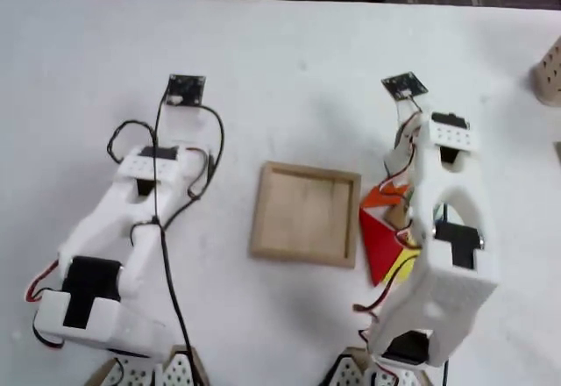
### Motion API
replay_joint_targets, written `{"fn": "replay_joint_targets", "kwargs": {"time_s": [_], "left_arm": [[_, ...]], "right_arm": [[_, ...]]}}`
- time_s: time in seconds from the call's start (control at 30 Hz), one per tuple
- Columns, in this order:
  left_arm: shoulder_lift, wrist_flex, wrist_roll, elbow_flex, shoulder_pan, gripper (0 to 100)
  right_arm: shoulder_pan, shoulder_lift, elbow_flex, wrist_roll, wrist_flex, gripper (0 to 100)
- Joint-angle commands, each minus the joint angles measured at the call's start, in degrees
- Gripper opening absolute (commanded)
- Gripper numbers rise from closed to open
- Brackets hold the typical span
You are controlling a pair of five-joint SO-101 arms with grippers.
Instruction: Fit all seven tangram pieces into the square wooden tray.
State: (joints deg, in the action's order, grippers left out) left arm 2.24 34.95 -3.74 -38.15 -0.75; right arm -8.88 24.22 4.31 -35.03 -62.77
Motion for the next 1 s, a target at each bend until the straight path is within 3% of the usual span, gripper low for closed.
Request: {"fn": "replay_joint_targets", "kwargs": {"time_s": [0.0,0.27,0.43,0.67,0.8,0.97], "left_arm": [[-0.66,0.35,0.62,2.64,-0.75,7],[-0.66,0.35,0.62,2.64,-0.75,7],[-0.66,0.35,0.62,2.64,-0.57,7],[-0.66,0.35,0.7,2.73,-0.57,7],[-0.48,0.26,0.7,2.99,-0.57,7],[-0.48,0.26,0.7,2.99,-0.4,7]], "right_arm": [[0.57,5.32,-7.21,-1.14,-5.14,24.5],[0.48,5.76,-8.0,-1.76,-6.2,24.5],[0.31,5.76,-7.91,-7.21,-8.4,24.5],[-3.47,4.79,-7.56,-20.75,-8.22,24.5],[-4.53,-1.8,-0.09,-18.29,-7.16,24.5],[-3.12,-15.43,17.23,-9.41,4.88,24.5]]}}
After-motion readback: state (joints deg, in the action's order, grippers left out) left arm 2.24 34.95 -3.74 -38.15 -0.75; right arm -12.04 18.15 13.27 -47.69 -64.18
